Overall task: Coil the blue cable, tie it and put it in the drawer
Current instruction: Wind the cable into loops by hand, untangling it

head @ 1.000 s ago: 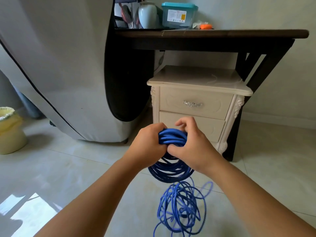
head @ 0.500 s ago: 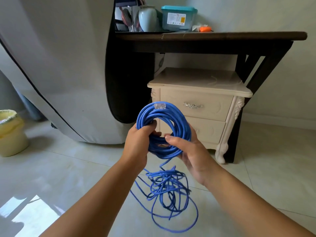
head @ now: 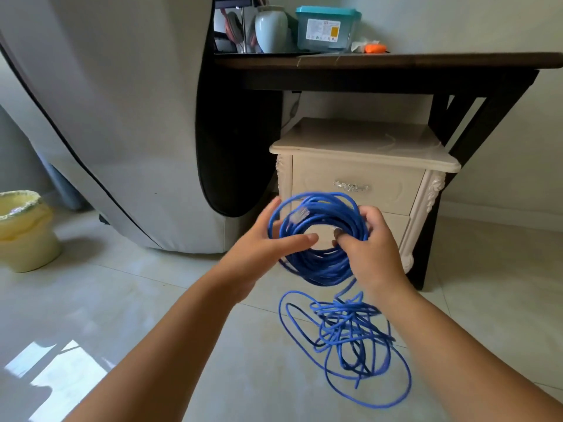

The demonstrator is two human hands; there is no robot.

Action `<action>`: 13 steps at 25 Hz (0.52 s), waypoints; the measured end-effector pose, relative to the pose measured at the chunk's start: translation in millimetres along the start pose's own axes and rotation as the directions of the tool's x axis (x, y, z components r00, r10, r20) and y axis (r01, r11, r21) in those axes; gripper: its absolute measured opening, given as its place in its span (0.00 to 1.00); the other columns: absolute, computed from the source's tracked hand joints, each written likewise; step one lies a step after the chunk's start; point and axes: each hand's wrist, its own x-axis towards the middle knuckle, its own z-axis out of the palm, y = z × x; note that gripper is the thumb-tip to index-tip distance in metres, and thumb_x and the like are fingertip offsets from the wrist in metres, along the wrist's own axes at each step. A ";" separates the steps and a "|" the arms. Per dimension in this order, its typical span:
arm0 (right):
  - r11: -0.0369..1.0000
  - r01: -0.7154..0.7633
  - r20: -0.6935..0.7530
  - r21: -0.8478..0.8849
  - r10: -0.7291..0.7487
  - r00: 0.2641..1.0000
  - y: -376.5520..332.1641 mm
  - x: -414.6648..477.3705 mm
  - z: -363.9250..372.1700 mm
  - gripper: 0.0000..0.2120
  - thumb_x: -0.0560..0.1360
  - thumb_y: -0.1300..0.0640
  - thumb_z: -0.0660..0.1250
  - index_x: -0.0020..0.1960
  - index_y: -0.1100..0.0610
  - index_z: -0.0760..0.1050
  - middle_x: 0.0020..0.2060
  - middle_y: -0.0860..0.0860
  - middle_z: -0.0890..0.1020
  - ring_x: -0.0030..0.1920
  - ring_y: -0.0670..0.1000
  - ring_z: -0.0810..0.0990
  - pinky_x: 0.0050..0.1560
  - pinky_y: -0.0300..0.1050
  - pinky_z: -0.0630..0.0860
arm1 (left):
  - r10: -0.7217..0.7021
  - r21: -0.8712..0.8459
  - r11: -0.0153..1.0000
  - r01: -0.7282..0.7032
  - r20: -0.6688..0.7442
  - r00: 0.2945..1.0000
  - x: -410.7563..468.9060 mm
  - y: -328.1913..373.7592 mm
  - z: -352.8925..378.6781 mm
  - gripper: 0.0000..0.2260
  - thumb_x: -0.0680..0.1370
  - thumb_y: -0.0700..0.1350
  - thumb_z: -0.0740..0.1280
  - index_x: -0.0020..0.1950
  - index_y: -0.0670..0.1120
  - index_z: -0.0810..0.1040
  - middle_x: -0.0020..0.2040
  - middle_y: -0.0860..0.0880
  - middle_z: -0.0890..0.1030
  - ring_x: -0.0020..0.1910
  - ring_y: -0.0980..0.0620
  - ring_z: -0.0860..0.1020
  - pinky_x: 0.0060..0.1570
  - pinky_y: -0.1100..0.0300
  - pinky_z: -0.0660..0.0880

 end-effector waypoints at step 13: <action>0.847 0.302 0.372 -0.437 -0.135 0.918 -8.7 -19.5 1.6 0.20 0.70 0.60 0.68 0.59 0.48 0.69 0.52 0.44 0.74 0.50 0.47 0.73 0.46 0.40 0.69 | 0.418 0.756 0.606 -0.246 -0.040 0.907 6.6 -15.5 24.9 0.17 0.71 0.38 0.71 0.58 0.48 0.75 0.52 0.52 0.77 0.49 0.51 0.76 0.49 0.53 0.77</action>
